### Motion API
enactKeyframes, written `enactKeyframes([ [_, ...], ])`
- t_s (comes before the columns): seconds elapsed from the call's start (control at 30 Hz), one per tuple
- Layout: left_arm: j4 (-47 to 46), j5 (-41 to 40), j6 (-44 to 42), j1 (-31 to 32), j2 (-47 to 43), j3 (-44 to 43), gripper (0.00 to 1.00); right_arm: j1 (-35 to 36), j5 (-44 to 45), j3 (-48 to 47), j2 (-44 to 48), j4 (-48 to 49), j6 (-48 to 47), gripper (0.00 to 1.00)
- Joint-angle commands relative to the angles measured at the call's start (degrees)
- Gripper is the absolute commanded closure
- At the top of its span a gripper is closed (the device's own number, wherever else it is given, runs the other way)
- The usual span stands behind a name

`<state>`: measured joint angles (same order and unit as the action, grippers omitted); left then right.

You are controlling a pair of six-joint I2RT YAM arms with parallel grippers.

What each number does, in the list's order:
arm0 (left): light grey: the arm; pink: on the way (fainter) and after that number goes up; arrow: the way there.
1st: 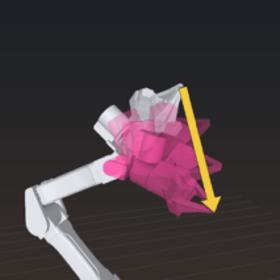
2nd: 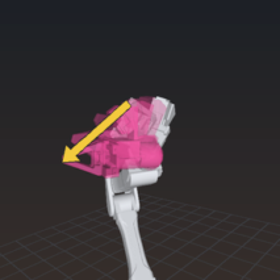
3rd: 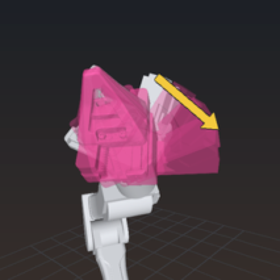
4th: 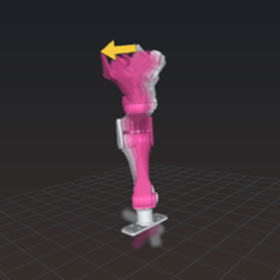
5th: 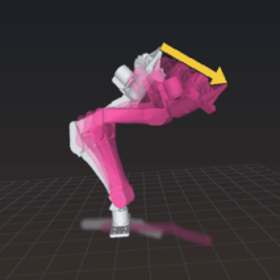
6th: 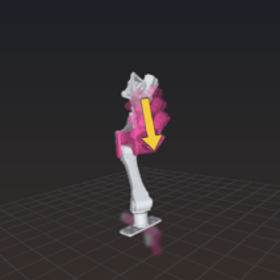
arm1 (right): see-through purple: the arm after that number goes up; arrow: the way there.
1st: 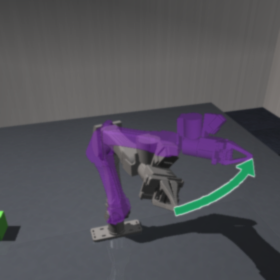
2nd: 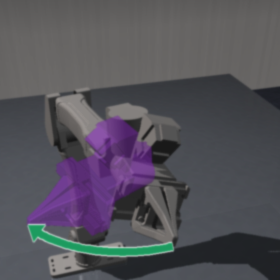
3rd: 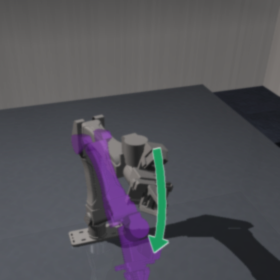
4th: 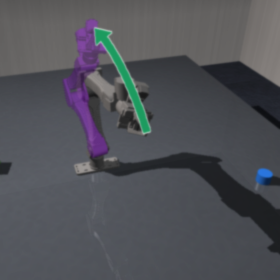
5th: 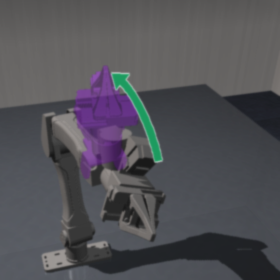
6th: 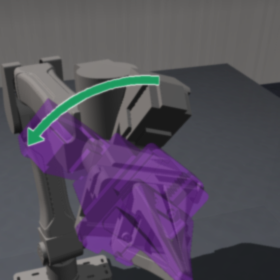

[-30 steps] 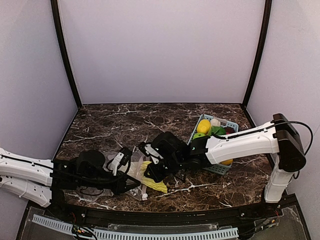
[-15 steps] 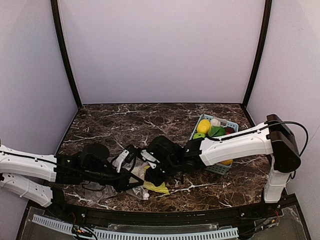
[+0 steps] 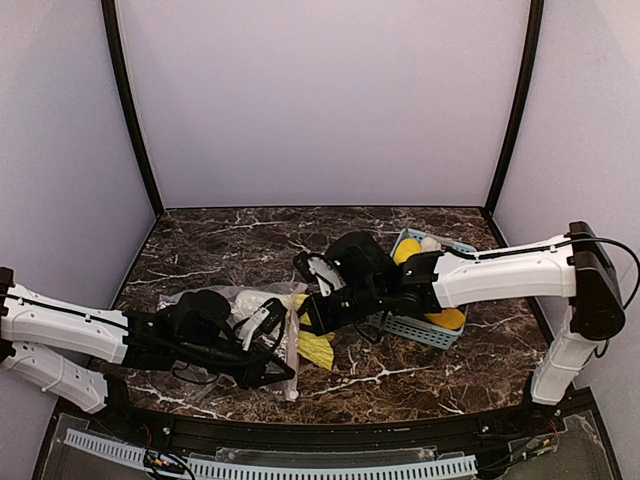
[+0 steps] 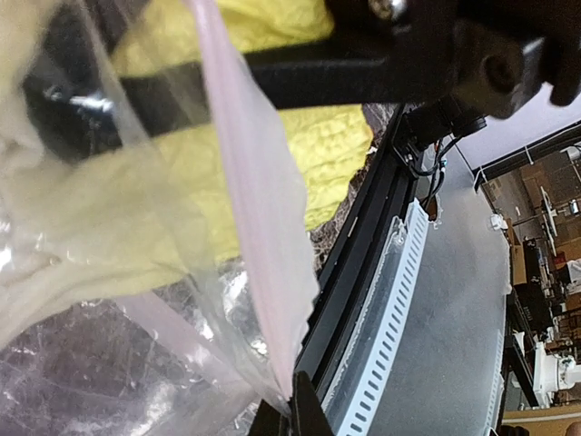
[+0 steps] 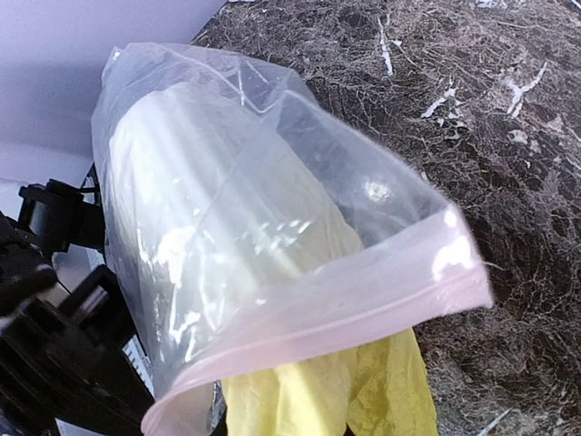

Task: Place the food in the zip-top bag and seal the zipper
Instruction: Adjust the fake vegetable in the zipper food storage bag.

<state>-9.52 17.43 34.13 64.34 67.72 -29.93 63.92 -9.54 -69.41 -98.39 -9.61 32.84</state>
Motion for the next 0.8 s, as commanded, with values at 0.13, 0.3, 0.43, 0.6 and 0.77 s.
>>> enactKeyframes([
  [0.13, -1.9, 4.1, -1.1, 0.2, 4.1, -2.3, 0.99, -0.7, -4.1, 0.2, -3.8, 8.6, 10.7, 1.00],
  [0.3, -4.6, 2.8, -0.7, 0.2, 3.8, -4.1, 0.99, 0.5, -1.4, 0.6, -6.4, 8.8, 13.5, 1.00],
  [0.43, -7.2, 1.8, 0.3, 0.1, 3.5, -3.8, 0.99, 1.4, 0.3, 0.5, -7.5, 8.9, 14.4, 1.00],
  [0.6, -6.9, -0.6, 2.2, -0.8, 2.6, -1.7, 0.99, 1.6, 2.7, 1.7, -5.7, 7.7, 13.8, 0.89],
  [0.77, -6.9, -1.9, 5.8, -2.1, -0.3, 4.2, 0.99, 1.6, 6.8, 4.6, 0.2, 3.9, 12.1, 0.53],
])
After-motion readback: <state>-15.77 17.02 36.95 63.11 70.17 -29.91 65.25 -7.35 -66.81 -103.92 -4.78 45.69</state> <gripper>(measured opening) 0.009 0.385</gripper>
